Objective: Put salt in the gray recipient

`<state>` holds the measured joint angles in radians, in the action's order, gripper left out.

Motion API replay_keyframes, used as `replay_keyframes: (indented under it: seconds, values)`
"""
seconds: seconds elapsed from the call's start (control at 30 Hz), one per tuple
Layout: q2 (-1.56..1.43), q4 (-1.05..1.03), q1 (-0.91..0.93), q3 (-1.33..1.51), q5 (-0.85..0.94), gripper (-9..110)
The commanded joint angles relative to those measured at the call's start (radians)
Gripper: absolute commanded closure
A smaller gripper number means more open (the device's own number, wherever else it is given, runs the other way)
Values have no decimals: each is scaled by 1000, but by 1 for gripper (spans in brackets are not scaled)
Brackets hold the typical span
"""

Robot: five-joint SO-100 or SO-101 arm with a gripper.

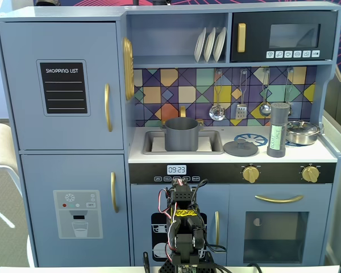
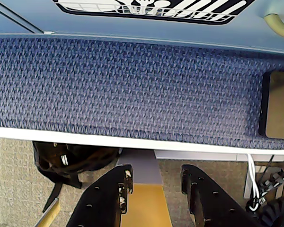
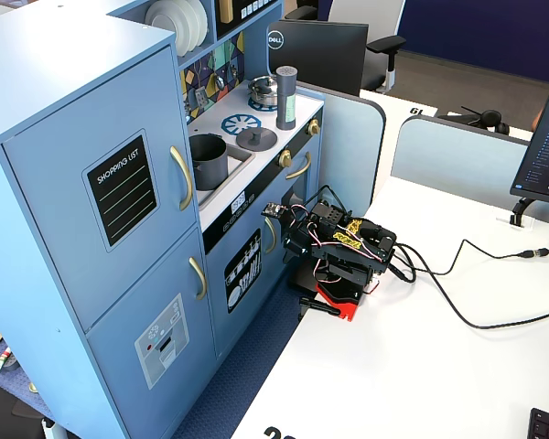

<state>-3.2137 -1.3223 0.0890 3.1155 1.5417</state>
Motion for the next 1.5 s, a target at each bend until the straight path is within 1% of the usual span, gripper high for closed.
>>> replay_keyframes:
  seconds: [0.0,0.33,0.4,0.43,0.5,0.53,0.63,0.77,0.9,1.0,1.1,1.17,1.3,1.37,1.47]
  values:
    - [26,17,-54,3,-5,101]
    - [-9,-3,-54,3,-9,101]
    - [-6,17,-31,0,15,101]
    - [-6,11,-17,-18,20,101]
    - [-5,-6,11,-83,-64,101]
    - [0,-18,26,-129,-80,101]
    - [12,-11,138,-264,6,101]
    - [61,164,344,-400,-25,101]
    - [181,362,560,-514,15,101]
    - [264,449,640,-637,-38,101]
    - [327,500,696,-746,-11,101]
    - [373,561,721,-801,-25,101]
    - [451,750,779,-825,-49,95]
    - [495,822,798,-841,-81,88]
    - [558,943,818,-848,-81,76]
